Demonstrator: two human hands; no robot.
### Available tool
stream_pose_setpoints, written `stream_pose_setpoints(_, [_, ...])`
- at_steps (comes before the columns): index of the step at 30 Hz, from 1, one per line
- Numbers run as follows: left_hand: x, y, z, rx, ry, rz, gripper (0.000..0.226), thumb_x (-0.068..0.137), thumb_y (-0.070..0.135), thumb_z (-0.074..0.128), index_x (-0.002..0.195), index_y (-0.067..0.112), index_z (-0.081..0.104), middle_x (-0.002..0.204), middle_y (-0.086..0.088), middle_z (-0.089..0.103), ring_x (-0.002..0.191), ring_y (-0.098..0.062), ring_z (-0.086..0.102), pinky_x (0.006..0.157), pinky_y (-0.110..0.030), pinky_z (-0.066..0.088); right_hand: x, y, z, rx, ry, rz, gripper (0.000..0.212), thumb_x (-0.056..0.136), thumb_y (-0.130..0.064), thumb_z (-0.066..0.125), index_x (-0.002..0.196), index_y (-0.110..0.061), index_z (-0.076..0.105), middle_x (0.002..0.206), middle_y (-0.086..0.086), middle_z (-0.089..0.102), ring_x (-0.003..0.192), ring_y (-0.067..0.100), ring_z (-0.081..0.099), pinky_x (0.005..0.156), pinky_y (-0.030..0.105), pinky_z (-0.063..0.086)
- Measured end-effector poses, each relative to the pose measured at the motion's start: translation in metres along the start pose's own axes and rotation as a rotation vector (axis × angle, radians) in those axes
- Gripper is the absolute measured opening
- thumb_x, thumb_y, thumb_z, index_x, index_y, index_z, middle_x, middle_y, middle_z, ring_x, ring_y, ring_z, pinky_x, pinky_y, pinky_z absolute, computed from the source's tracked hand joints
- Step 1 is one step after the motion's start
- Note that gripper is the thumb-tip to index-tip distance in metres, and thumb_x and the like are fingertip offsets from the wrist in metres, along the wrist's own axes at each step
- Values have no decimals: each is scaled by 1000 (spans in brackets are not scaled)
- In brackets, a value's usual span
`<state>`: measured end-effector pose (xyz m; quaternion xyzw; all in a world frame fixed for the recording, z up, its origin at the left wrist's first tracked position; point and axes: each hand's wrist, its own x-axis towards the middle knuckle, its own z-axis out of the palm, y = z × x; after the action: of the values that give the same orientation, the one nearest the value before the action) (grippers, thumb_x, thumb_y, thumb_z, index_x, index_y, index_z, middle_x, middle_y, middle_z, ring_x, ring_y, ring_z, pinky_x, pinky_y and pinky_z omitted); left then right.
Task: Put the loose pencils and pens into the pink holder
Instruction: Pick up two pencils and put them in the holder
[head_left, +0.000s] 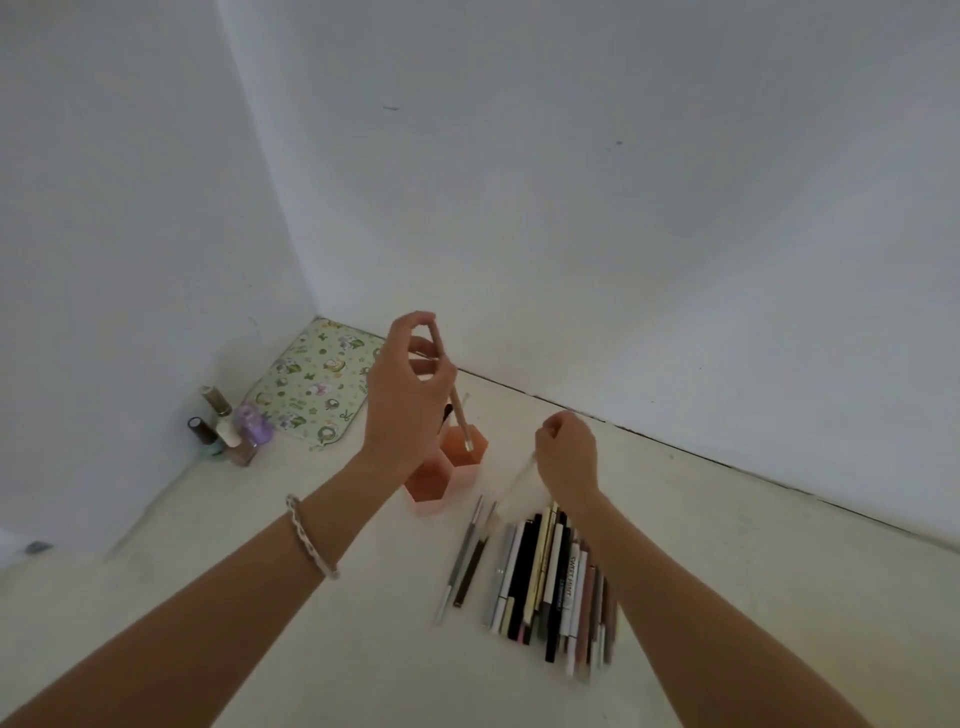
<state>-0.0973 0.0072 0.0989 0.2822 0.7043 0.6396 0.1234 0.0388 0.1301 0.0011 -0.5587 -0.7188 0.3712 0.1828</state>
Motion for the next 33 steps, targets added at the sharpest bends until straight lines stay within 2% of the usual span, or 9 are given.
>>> stream_pose_setpoints(5, [26, -9, -18, 1, 220, 105, 43, 89, 1, 64, 118, 29, 51, 99, 5, 60, 83, -8, 66, 62, -10, 51, 9, -38, -35, 237, 259, -104, 17, 89, -8, 49, 100, -12, 61, 100, 4, 59, 79, 15, 58, 67, 25, 43])
stream_pose_setpoints(9, [24, -36, -27, 106, 171, 138, 37, 92, 1, 61, 119, 24, 51, 99, 6, 58, 86, -8, 65, 66, -14, 56, -1, -69, -50, 416, 393, -172, 19, 87, -7, 50, 101, -12, 61, 93, 2, 57, 68, 9, 52, 63, 20, 43])
stream_pose_setpoints(15, [8, -82, -41, 372, -55, 128, 10, 96, 18, 59, 102, 21, 66, 97, 10, 66, 92, -11, 63, 87, -31, 53, -20, -102, -47, 574, 337, -239, 18, 87, -3, 49, 97, -12, 60, 88, 2, 60, 62, 4, 50, 61, 24, 42])
stream_pose_setpoints(19, [12, -85, -60, 390, 58, 95, 22, 99, 21, 48, 106, 16, 68, 97, 9, 66, 90, -11, 61, 82, -32, 52, -29, -119, -30, 584, 294, -350, 17, 91, -4, 46, 99, -14, 58, 96, 10, 62, 69, 13, 54, 62, 27, 47])
stream_pose_setpoints(21, [15, -82, -68, 375, 70, 89, 22, 98, 18, 47, 103, 17, 68, 90, 7, 68, 83, -12, 64, 77, -29, 52, -34, -122, -19, 543, 301, -433, 18, 92, -3, 47, 99, -16, 57, 98, 5, 60, 77, 12, 57, 68, 17, 47])
stream_pose_setpoints(23, [16, -78, -71, 312, 38, 40, 21, 97, 16, 47, 97, 20, 67, 80, 8, 68, 72, -5, 65, 69, -23, 51, -39, -118, -6, 462, 279, -500, 21, 93, 0, 48, 99, -17, 57, 100, 1, 58, 82, 6, 58, 74, 13, 46])
stream_pose_setpoints(27, [12, -73, -66, 213, -153, -175, 26, 95, 10, 46, 80, 19, 66, 64, 1, 68, 53, -6, 62, 51, -18, 49, -45, -99, 15, 213, 81, -557, 19, 94, 0, 50, 102, -10, 65, 102, 1, 60, 86, 12, 60, 82, 28, 52])
stream_pose_setpoints(30, [6, -86, -62, 498, -290, -404, 23, 91, 12, 49, 75, 4, 63, 66, -6, 67, 61, -21, 63, 63, -36, 57, -49, -87, 17, 102, 30, -595, 28, 95, -5, 48, 114, -16, 65, 110, -6, 60, 84, 5, 60, 82, 19, 50])
stream_pose_setpoints(33, [-17, -100, -59, 765, -566, -619, 23, 89, 13, 52, 69, 4, 61, 62, -9, 65, 60, -25, 63, 69, -34, 58, -46, -79, 6, 134, 68, -516, 35, 92, -3, 47, 121, -20, 60, 104, -11, 59, 83, 0, 56, 78, 13, 45])
